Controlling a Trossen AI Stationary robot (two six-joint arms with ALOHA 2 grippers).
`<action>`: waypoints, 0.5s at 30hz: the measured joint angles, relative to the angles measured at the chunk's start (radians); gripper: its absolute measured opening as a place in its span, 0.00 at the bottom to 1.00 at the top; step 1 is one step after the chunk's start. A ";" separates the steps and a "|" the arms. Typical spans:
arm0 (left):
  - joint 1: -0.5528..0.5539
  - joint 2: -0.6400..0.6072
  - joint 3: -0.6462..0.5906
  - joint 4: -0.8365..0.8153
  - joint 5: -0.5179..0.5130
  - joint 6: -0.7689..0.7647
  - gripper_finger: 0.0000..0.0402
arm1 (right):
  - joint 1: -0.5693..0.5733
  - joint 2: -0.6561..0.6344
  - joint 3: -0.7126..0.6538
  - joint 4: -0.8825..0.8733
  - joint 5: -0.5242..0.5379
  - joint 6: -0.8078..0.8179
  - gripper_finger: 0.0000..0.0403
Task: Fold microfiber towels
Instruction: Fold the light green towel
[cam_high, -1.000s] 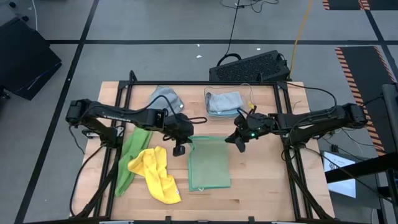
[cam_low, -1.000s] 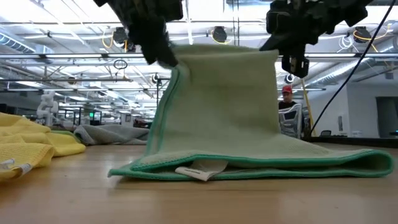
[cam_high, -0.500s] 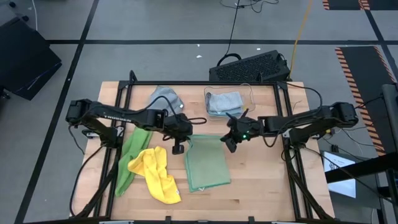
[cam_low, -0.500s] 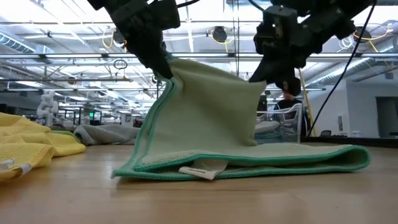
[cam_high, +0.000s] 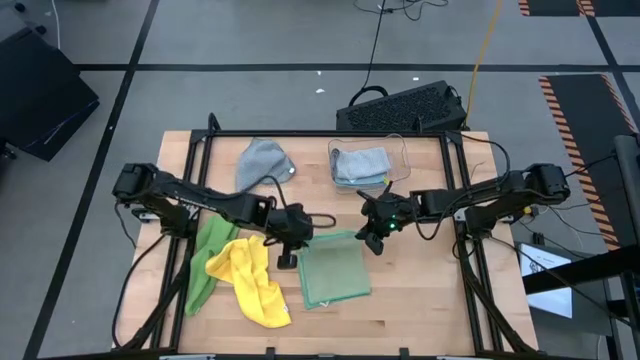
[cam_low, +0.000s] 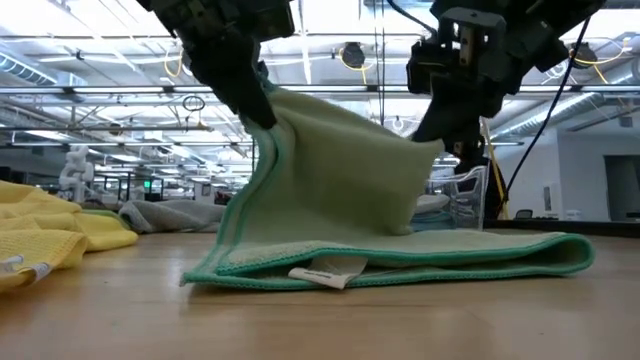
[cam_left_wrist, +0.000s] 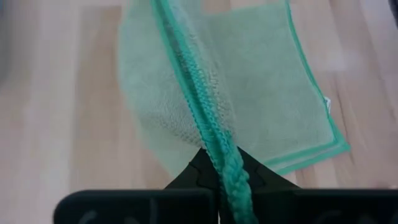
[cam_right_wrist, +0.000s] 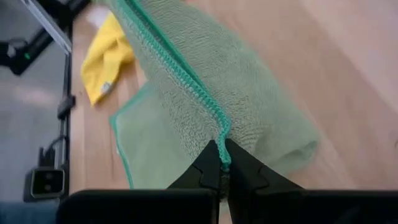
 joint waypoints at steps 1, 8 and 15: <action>-0.009 0.006 -0.001 -0.004 -0.001 -0.009 0.02 | 0.000 0.009 -0.001 0.001 -0.014 0.000 0.00; -0.049 0.059 -0.001 0.074 0.001 -0.087 0.02 | 0.000 0.057 0.001 -0.010 -0.126 0.036 0.00; -0.083 0.089 -0.001 0.142 0.031 -0.149 0.02 | 0.000 0.100 0.000 -0.015 -0.309 0.124 0.00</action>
